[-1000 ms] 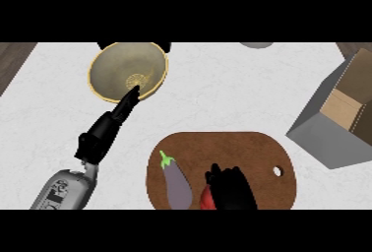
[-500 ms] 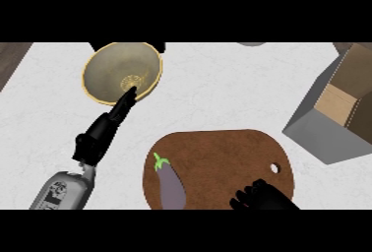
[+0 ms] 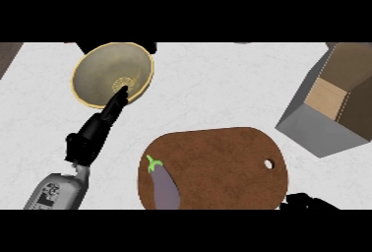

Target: Pick the bell pepper from the cutting board and place it in the cardboard box

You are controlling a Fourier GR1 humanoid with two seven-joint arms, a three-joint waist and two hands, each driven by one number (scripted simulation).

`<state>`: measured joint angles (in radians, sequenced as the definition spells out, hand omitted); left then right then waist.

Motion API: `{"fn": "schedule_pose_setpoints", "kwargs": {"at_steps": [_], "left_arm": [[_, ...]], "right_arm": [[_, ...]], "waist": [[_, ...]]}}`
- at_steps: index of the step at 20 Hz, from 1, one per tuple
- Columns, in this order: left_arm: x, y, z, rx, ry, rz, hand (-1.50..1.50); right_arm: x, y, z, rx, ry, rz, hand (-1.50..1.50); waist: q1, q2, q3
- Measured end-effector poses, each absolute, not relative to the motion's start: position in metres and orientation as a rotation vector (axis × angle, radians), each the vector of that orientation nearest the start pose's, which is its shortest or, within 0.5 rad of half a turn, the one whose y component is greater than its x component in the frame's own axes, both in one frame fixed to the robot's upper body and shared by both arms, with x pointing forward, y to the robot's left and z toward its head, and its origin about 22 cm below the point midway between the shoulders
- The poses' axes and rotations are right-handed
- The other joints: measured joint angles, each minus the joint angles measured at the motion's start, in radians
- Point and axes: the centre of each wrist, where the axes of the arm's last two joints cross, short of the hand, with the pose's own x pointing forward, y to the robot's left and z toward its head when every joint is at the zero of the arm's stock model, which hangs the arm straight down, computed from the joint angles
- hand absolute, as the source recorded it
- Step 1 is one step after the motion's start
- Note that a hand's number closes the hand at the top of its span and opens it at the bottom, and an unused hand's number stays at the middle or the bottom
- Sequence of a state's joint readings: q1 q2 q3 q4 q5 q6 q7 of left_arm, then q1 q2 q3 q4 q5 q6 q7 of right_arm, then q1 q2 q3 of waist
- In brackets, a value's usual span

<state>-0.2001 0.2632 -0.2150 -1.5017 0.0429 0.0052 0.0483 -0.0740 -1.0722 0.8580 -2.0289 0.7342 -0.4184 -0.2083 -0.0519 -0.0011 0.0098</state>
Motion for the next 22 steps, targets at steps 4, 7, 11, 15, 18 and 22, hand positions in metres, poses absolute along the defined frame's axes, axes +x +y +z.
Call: {"fn": "schedule_pose_setpoints", "kwargs": {"at_steps": [4,7,11,15,18,22], "left_arm": [[0.28,0.223,0.035,-0.001,-1.596,-0.393,0.0],[0.279,0.224,0.035,0.002,-1.598,-0.391,0.0],[0.277,0.227,0.037,0.01,-1.604,-0.398,0.0],[0.275,0.227,0.036,0.011,-1.598,-0.394,0.0],[0.274,0.224,0.035,0.0,-1.597,-0.401,0.0],[0.274,0.225,0.036,-0.004,-1.599,-0.412,0.0]], "right_arm": [[0.155,-0.26,0.097,0.504,2.72,-2.236,1.5],[0.158,-0.272,0.107,0.489,2.805,-2.193,1.5],[0.17,-0.294,0.121,0.537,2.883,-2.144,1.5],[0.189,-0.319,0.139,0.597,2.956,-2.088,1.5],[0.206,-0.342,0.158,0.62,3.018,-2.044,1.5],[0.225,-0.383,0.185,0.564,3.099,-2.007,1.5]], "waist": [[-0.011,0.001,0.0],[-0.014,0.003,0.001],[-0.011,0.004,0.0],[-0.006,0.004,-0.001],[0.0,0.003,-0.002],[0.007,0.002,-0.004]]}}
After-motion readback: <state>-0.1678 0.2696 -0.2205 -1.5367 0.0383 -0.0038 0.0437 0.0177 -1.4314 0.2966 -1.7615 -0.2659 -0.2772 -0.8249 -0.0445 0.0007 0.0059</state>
